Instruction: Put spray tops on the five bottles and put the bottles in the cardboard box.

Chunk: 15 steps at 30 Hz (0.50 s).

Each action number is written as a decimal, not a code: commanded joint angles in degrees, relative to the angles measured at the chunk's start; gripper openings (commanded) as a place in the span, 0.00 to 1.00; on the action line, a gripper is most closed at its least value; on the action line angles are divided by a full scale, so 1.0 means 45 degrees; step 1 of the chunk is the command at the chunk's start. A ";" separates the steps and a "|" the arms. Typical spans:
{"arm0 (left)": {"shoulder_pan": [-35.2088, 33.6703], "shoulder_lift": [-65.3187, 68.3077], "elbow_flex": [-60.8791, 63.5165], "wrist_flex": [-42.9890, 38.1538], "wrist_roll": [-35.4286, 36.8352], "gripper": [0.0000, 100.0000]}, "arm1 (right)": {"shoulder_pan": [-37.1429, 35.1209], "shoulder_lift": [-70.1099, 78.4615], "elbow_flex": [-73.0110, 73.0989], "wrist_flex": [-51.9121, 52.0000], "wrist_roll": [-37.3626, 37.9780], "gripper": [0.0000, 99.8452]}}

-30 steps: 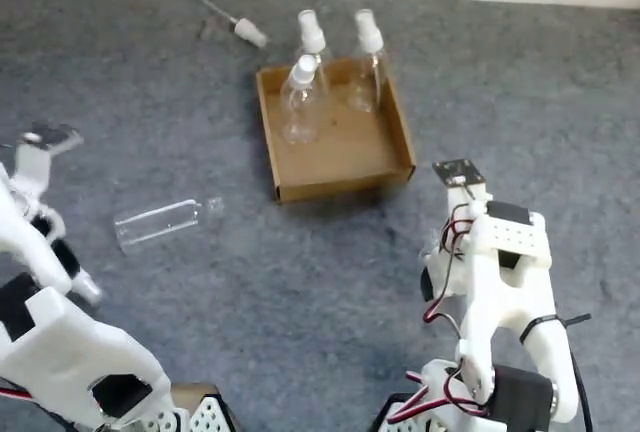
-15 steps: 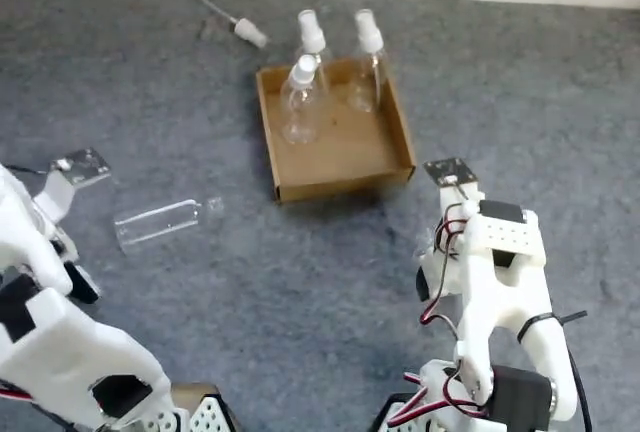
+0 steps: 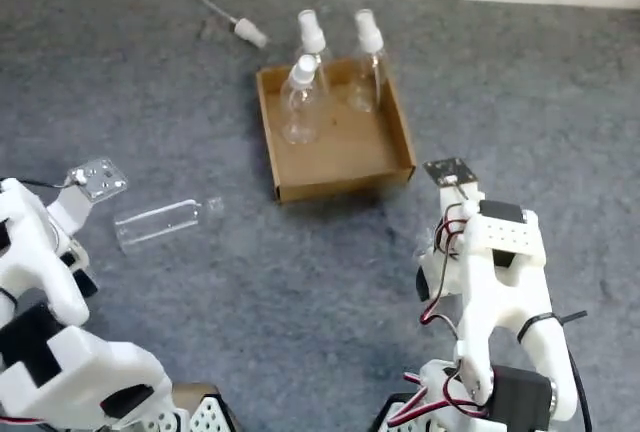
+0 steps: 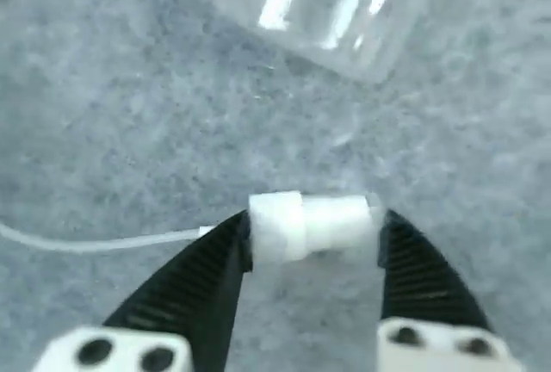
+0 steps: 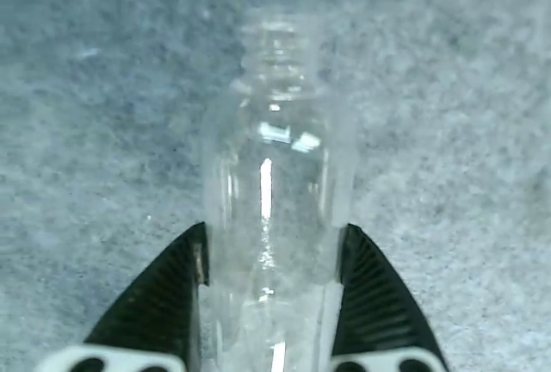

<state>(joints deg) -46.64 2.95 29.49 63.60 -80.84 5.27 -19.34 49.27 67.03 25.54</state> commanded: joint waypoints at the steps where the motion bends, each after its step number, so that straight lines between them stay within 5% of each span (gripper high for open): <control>1: -0.0049 -0.1006 -0.0127 -0.0039 -0.1739 0.00 | -0.0166 -0.0029 0.0205 0.0107 -0.0137 0.01; 10: -0.0049 -0.1748 -0.0147 0.0020 1.1468 0.00 | -0.0166 -0.0127 0.0225 0.0107 -0.0137 0.01; 13: -0.0029 -0.1866 -0.0283 -0.0156 1.1995 0.01 | -0.0166 -0.0127 0.0225 0.0107 -0.0117 0.01; 15: 0.0029 -0.2022 -0.0928 0.0000 1.0823 0.02 | -0.0205 -0.0127 0.0225 0.0107 -0.0117 0.01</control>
<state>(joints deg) -46.81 -3.30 29.49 63.87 -30.55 5.27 -19.52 49.71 66.77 25.54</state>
